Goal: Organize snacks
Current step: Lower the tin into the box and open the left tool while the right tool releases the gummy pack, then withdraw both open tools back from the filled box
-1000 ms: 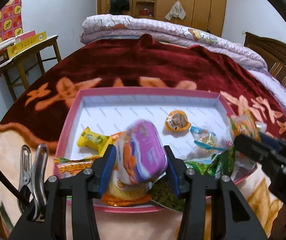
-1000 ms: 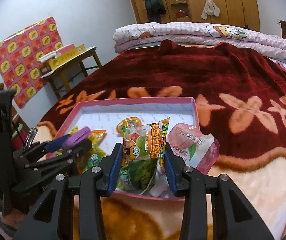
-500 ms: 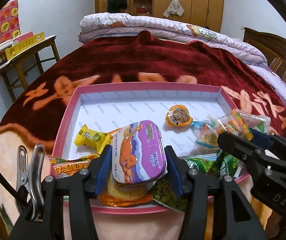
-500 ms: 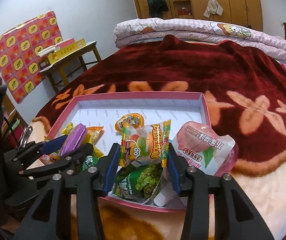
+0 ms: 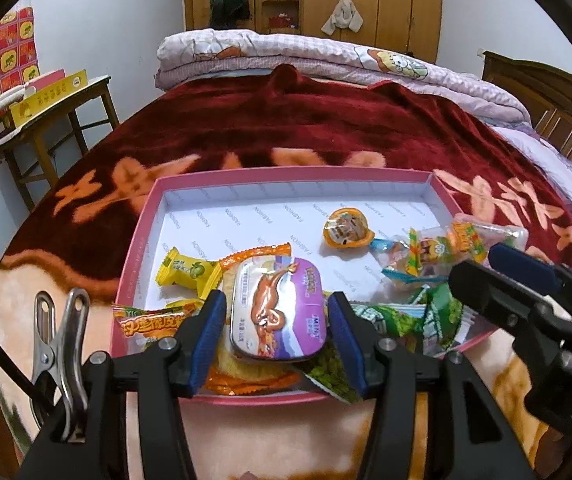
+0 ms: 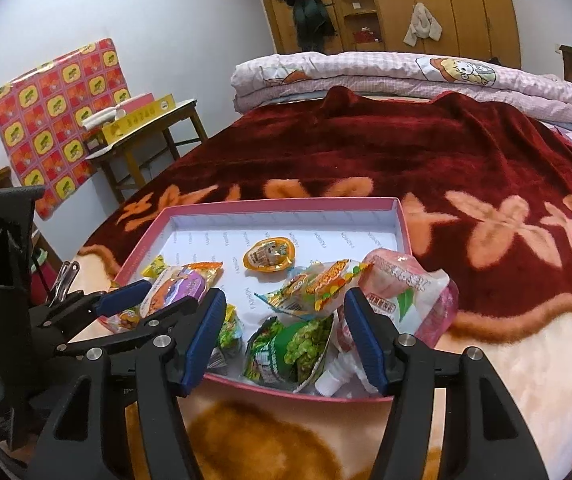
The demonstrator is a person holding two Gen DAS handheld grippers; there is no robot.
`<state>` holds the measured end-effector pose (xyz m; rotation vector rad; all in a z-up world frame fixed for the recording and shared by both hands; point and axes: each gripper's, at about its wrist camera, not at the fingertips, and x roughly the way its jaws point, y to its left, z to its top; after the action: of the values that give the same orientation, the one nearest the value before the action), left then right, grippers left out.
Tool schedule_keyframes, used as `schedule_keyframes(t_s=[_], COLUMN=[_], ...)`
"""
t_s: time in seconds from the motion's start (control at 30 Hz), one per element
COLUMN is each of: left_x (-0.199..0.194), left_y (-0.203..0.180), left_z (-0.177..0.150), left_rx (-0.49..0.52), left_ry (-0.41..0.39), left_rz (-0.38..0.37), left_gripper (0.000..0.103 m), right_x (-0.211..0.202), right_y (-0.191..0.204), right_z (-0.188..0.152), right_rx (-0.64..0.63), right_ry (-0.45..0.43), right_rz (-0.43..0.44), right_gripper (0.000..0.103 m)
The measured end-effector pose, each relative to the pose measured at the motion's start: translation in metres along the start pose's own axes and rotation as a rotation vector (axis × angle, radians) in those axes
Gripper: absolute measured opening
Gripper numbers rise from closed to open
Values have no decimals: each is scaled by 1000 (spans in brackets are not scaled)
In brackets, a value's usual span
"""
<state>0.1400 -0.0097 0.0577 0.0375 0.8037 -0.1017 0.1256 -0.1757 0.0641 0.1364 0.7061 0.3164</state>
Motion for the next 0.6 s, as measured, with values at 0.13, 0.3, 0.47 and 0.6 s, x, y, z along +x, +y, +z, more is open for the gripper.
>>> schedule_keyframes(t_s=[0.13,0.3,0.47,0.6], left_x=[-8,-17,-22,-26], left_y=[-1,-1,-1,0], left_z=[-1,-4,-11,-17], left_rx=[-4,-6,-18,-20], left_ry=[-9,-16,-9,-5], left_rz=[-8,-12,-13,-7], left_gripper=[56,57,58,58], right_x=[-4,-11,-18,-22], right_y=[2,3,6,6], right_z=[-4,-10,-18,-25], right_rx=[2,8,14,27], right_ry=[1,-2,-2,2], right_rz=[-5,5,14,15], right_gripper=[68,71,71,71])
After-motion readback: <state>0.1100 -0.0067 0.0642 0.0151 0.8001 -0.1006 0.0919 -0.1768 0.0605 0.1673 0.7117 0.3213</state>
